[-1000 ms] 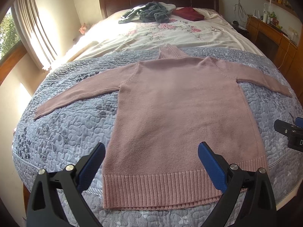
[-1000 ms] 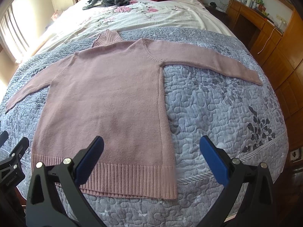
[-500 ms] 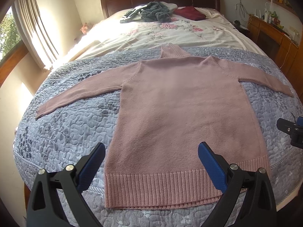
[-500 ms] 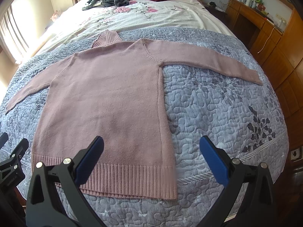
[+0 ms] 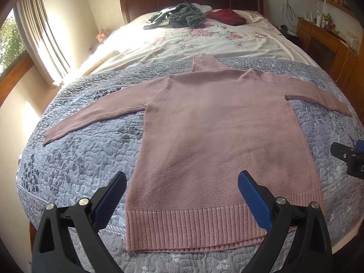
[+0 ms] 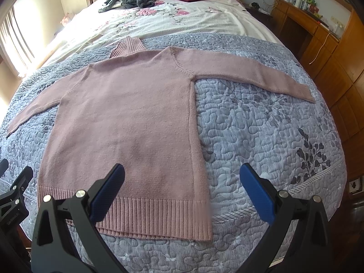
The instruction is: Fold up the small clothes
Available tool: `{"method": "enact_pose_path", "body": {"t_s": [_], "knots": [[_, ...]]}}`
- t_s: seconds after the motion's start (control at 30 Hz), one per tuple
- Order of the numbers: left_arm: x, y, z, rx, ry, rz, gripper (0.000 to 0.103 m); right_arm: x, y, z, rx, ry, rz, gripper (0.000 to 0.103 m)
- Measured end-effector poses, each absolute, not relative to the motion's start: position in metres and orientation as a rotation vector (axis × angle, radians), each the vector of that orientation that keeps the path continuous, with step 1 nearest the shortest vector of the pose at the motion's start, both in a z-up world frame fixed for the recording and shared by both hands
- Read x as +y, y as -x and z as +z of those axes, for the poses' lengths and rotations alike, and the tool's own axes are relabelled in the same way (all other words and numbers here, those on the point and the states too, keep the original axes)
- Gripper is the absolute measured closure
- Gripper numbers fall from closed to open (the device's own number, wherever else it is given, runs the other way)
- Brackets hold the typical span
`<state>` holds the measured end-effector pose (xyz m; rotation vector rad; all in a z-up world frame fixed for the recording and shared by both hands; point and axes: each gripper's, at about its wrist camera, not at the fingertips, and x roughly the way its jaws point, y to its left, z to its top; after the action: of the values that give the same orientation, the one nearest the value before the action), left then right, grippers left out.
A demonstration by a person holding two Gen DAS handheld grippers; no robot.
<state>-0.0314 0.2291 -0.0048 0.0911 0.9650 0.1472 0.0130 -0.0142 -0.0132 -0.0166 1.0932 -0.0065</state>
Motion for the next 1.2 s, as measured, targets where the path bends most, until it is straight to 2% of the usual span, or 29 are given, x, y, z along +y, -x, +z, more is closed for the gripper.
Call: {"method": "enact_pose_path", "body": {"t_s": [0.63, 0.97, 1.2], "knots": [[0.227, 0.021, -0.019, 0.981, -0.075, 0.095, 0.004, -0.031, -0.027, -0.016, 1.073, 0.008, 0.003, 0.003], [0.188, -0.081, -0.034, 0.955, -0.048, 0.079, 0.004, -0.214, -0.134, -0.037, 1.095, -0.124, -0.210, 0.003], [0.143, -0.166, -0.045, 0.923, -0.007, 0.051, 0.004, -0.359, -0.212, -0.082, 1.182, -0.247, -0.343, 0.003]]}}
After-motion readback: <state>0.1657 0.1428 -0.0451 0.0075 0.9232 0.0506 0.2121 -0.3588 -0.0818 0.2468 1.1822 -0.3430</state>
